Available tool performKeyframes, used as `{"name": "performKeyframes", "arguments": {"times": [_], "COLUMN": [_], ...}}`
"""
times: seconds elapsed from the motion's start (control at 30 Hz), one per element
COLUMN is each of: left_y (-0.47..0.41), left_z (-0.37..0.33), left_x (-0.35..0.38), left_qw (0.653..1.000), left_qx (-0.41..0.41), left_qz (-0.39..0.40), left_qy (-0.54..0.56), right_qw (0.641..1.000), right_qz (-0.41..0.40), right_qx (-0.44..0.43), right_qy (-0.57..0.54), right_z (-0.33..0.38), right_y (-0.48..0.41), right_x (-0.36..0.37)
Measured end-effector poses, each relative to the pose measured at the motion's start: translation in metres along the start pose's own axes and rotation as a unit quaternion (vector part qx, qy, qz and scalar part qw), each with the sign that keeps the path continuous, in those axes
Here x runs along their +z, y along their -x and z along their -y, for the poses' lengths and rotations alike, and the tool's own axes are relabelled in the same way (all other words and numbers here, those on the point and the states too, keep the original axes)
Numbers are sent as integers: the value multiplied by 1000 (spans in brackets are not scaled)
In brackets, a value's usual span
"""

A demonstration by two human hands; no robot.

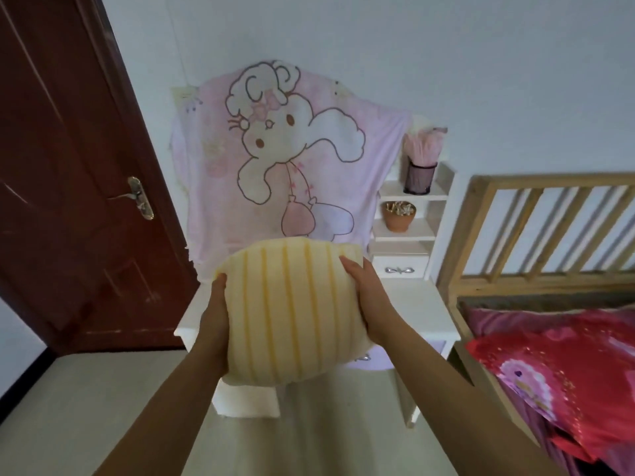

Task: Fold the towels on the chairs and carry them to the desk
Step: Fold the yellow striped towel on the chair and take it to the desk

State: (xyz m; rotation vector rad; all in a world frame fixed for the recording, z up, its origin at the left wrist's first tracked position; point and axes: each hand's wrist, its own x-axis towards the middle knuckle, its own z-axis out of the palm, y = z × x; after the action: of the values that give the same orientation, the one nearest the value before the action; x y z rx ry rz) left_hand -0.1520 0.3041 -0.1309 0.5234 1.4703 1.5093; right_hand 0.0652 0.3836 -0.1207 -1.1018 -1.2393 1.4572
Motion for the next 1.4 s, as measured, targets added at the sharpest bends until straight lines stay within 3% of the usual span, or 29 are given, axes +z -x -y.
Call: {"name": "performKeyframes", "arguments": {"times": [0.23,0.33,0.5,0.77,1.07,1.4], "left_y": [-148,-194,-288,-430,-549,-629], "left_z": [-33,-33,-18,-35,-21,11], "left_x": [30,48,46,-4,-55,-69], "left_qw": [998,996,979,931,918,887], "left_qx": [-26,-16,-39,-40,-95,-122], "left_qz": [42,25,-59,-175,-98,10], "left_qy": [-47,-89,-193,-318,-371,-446], "right_qw": [999,996,986,976,951,891], "right_qz": [-38,-76,-133,-121,-170,-189], "right_qx": [39,34,56,87,115,212], "right_qy": [-1,40,79,157,230,355], "right_z": [-3,-13,-50,-79,-120,-187], "right_y": [-134,-184,-277,-410,-465,-501], "right_x": [15,14,27,102,193,271]}}
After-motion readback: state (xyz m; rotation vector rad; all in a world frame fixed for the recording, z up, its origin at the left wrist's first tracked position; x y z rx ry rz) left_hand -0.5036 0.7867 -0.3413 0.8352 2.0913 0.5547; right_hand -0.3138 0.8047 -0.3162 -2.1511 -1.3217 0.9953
